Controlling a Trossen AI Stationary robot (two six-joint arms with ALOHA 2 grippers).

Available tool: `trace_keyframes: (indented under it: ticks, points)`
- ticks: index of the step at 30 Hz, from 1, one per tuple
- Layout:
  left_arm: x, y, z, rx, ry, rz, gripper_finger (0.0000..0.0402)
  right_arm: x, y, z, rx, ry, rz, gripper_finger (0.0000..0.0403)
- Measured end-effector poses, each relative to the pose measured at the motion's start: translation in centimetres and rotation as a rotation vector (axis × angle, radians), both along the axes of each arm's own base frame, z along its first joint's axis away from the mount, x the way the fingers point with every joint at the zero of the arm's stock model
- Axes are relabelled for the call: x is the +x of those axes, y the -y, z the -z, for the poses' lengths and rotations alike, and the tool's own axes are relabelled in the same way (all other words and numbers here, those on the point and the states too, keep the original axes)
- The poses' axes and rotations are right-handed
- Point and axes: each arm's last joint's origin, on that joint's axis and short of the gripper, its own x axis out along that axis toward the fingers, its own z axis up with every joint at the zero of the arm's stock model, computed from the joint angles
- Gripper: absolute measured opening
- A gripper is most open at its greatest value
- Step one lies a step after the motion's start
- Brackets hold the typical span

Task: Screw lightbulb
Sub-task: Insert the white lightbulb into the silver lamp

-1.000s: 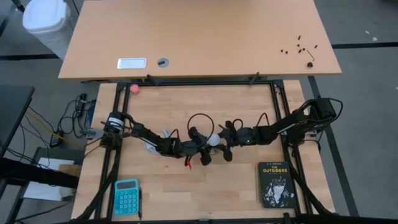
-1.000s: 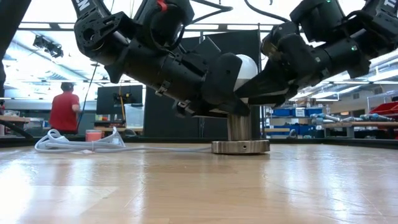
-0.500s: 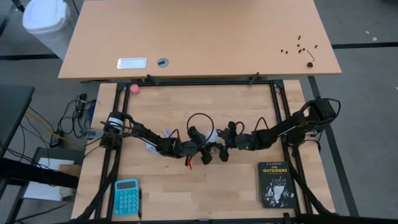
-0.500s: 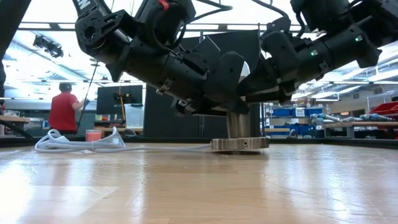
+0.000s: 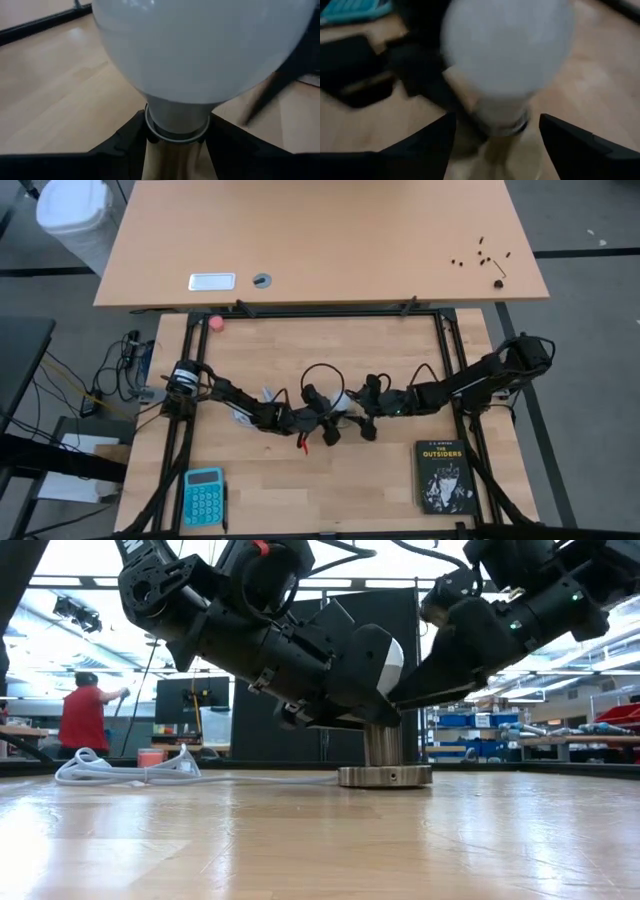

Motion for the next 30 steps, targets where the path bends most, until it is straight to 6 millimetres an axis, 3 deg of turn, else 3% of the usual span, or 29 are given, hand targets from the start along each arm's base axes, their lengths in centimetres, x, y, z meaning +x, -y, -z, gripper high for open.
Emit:
trace_keyframes:
  ticks: [10, 17, 26, 30]
  points:
    - [-0.1, -0.1, 0.1, 0.008, -0.025, 0.000, 0.0178, -0.8, 0.7, -1.2, -0.016, -0.026, -0.094, 0.0327]
    - [-0.1, 0.0, 0.1, 0.004, -0.025, 0.001, 0.0178, -0.6, 1.0, -1.2, 0.030, -0.009, -0.142, 0.0322]
    - [-0.1, 0.0, 0.1, -0.009, -0.019, -0.002, 0.0178, -0.7, -0.3, -1.3, 0.051, 0.001, -0.204, 0.0312]
    - [-0.1, 0.0, 0.1, -0.010, -0.019, -0.002, 0.0178, -0.9, -0.2, -1.0, 0.045, -0.036, -0.160, 0.0311]
